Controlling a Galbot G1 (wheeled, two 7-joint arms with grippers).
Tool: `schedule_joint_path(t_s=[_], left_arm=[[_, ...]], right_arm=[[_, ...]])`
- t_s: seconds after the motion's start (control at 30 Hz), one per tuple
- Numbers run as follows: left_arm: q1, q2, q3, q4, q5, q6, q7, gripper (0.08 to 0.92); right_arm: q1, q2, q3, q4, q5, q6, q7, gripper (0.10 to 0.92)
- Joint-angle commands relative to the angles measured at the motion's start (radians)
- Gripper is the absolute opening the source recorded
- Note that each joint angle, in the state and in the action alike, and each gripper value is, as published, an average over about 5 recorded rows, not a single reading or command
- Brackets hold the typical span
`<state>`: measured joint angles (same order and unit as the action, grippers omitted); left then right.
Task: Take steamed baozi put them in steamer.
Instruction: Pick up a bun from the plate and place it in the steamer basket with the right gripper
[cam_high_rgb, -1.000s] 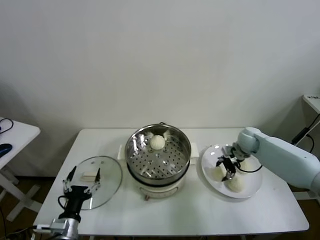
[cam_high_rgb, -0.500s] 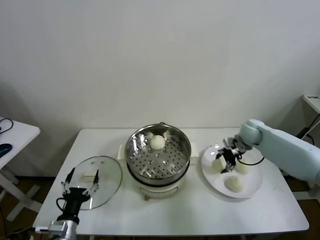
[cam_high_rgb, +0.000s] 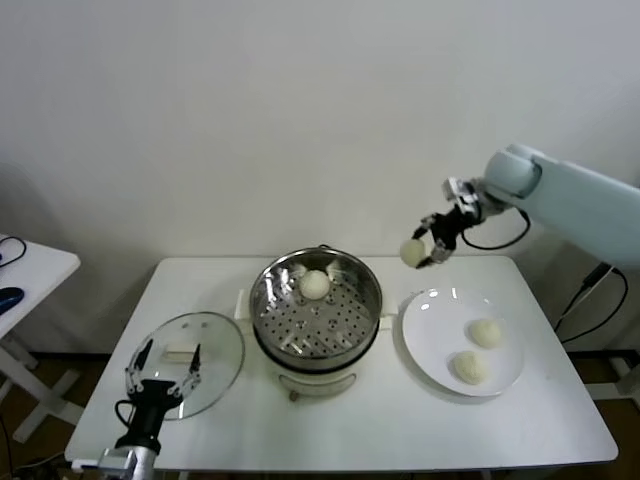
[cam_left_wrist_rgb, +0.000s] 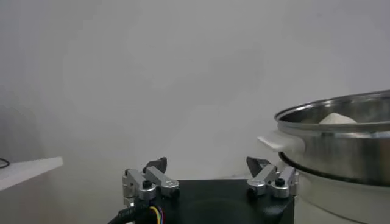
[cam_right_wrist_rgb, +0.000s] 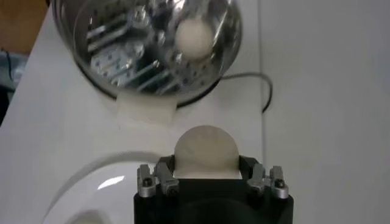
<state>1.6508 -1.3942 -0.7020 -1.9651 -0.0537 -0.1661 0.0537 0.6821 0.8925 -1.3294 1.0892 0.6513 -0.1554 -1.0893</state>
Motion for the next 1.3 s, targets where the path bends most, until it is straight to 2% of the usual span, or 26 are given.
schedule_joint_path(t_s=[0.03,0.5,1.3], left_arm=[[0.003,0.001,0.000,-0.005,-0.001,-0.003,0.001,0.823],[-0.003,-0.002,0.003,-0.031,-0.001,-0.002,-0.003,0.823],[-0.003,-0.004,-0.008,-0.026,-0.006,0.007,-0.006,0.823]], right_arm=[[0.210,0.155,-0.115,-0.007,0.272,-0.051,0.009,0.679],[-0.024,0.425,-0.047,-0.004,0.233,-0.119,0.111,0.679],[-0.193,0.432,-0.059,0.010,0.112,-0.115,0.131,0.679]])
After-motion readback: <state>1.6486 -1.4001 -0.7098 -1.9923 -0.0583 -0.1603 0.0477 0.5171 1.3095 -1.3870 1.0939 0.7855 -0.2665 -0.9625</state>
